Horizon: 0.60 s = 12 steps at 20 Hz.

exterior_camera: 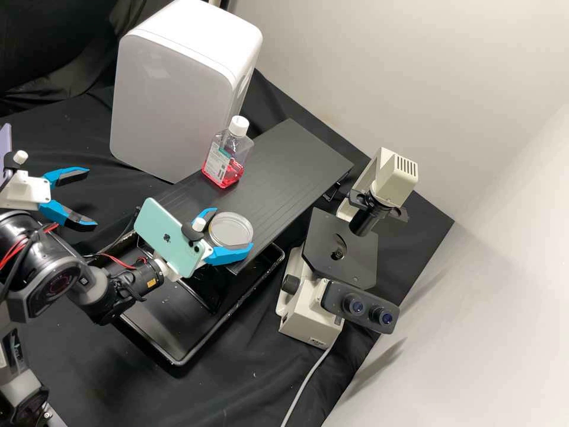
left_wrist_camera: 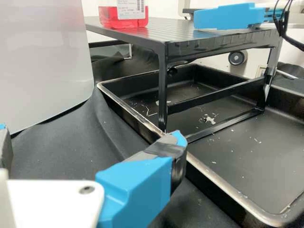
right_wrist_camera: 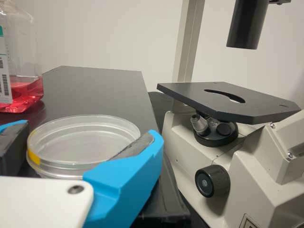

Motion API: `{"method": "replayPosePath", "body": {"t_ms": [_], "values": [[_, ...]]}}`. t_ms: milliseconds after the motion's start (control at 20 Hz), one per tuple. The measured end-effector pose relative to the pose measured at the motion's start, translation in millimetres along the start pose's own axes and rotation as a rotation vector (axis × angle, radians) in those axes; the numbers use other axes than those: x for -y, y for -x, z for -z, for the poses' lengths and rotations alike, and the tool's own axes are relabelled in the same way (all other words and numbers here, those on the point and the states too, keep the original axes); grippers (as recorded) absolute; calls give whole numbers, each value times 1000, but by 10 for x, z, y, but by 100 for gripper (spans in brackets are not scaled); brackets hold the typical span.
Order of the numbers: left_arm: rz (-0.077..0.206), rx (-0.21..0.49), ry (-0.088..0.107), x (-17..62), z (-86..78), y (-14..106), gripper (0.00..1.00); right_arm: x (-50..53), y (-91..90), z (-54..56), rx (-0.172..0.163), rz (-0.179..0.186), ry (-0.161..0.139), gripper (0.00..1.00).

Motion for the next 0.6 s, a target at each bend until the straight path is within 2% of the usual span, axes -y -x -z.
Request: {"method": "replayPosePath", "body": {"t_ms": [600], "values": [[8, -3, -3, 20, 3, -11, 100, -34, -3, -37, 15, -14, 0, 100]]}}
